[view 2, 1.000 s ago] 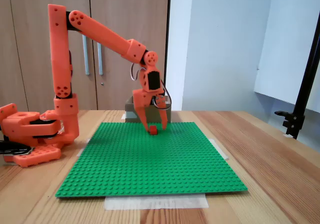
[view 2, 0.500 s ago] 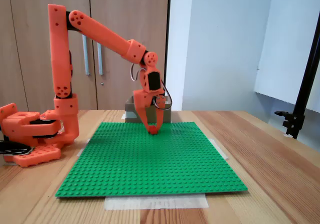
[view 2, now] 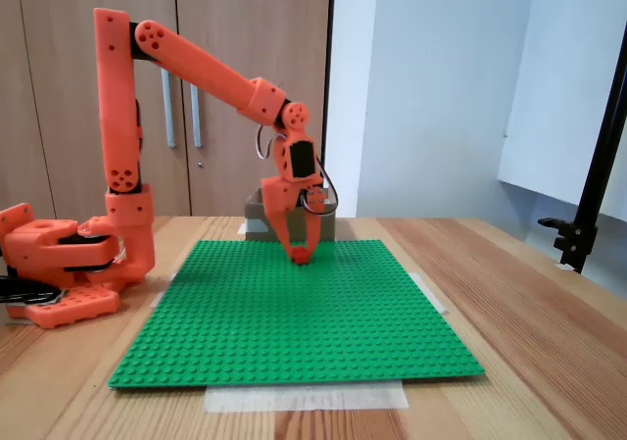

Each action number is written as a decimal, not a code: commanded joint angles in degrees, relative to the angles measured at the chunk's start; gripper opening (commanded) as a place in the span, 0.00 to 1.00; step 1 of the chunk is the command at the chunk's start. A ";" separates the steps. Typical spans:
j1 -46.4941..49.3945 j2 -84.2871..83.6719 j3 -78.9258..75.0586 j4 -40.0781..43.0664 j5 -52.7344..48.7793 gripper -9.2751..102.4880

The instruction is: Pick the red lego block and put it in the box.

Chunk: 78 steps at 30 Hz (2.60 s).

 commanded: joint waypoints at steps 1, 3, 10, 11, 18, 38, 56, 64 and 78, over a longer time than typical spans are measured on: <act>0.26 2.02 -2.46 1.05 0.62 0.08; 0.35 2.20 -3.08 1.49 0.79 0.08; 0.88 3.69 -4.22 2.64 1.23 0.08; 0.97 3.96 -4.22 2.64 1.32 0.08; 0.79 6.15 -5.19 4.13 1.93 0.08; -4.13 10.28 -21.45 12.57 3.52 0.08; -14.85 9.40 -30.23 17.05 3.60 0.08; -18.02 8.26 -30.41 16.08 4.57 0.08; -23.91 0.18 -36.65 16.79 7.38 0.08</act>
